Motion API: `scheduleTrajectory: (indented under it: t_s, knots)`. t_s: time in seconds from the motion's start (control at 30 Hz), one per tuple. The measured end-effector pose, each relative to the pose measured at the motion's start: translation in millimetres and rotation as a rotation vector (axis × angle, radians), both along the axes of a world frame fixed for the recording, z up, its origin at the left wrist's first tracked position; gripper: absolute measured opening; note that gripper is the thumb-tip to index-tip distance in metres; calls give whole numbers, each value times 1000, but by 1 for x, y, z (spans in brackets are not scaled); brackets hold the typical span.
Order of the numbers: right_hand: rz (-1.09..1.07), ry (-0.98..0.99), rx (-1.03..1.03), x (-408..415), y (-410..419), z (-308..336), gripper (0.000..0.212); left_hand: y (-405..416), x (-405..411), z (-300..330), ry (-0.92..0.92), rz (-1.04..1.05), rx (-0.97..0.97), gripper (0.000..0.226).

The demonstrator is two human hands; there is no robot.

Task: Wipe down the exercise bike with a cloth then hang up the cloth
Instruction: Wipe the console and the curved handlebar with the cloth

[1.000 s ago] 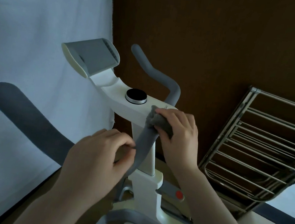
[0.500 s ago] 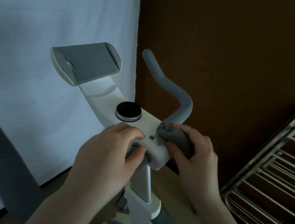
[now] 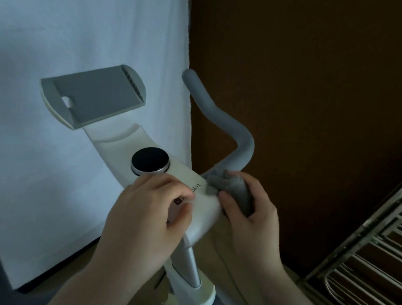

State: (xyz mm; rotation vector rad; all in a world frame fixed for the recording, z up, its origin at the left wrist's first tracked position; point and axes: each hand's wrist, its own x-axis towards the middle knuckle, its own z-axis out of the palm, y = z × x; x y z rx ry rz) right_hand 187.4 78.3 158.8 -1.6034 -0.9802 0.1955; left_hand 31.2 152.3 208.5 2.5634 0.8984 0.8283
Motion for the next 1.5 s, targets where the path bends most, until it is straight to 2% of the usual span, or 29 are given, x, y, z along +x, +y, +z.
scheduleTrajectory:
  t_s: [0.17, 0.33, 0.47, 0.53, 0.67, 0.73, 0.87, 0.97, 1.03, 1.1, 1.17, 1.27, 1.33, 1.4, 1.5]
  knots:
    - [-67, -245, -36, 28, 23, 15, 34, 6, 21, 3, 7, 4, 28, 26]
    - [111, -159, -50, 27, 4, 4, 34, 10, 35, -2, -11, 73, 56, 17]
    - [179, -539, -124, 46, 31, 31, 34, 9, 44, -9, -11, 128, 87, 28]
    - [240, -649, -192, 56, 38, 39, 36, 8, 41, -11, -40, 129, 46, 35]
    - [431, -497, -221, 62, 30, 41, 29, 11, 37, -12, -97, 123, -59, 42]
    - [486, -490, -241, 67, 36, 44, 28, 12, 40, -14, -70, 136, 5, 38]
    - [334, -642, -253, 71, 50, 44, 31, 13, 43, -19, 0, 177, 100, 37]
    - [414, -560, -277, 58, 45, 44, 29, 12, 43, -18, -8, 173, 94, 36]
    - [484, -516, -408, 62, 52, 54, 28, 9, 44, -15, -23, 184, 60, 34]
    - [395, -634, -564, 75, 67, 68, 27, 7, 44, -15, -36, 190, 40, 35]
    - [290, -675, -597, 76, 73, 75, 24, 7, 43, -17, -50, 181, 60, 36]
    - [445, -609, -563, 56, 61, 77, 6, 9, 43, -18, -68, 175, 67, 32]
    - [522, -557, -589, 56, 60, 75, 14, 8, 43, -17, -60, 171, 63, 29]
    - [408, -496, -514, 63, 60, 66, 18, 6, 43, -15, -59, 169, 63, 27]
    - [170, -386, -202, 51, 40, 31, 24, 4, 43, -12, -55, 179, 38, 21]
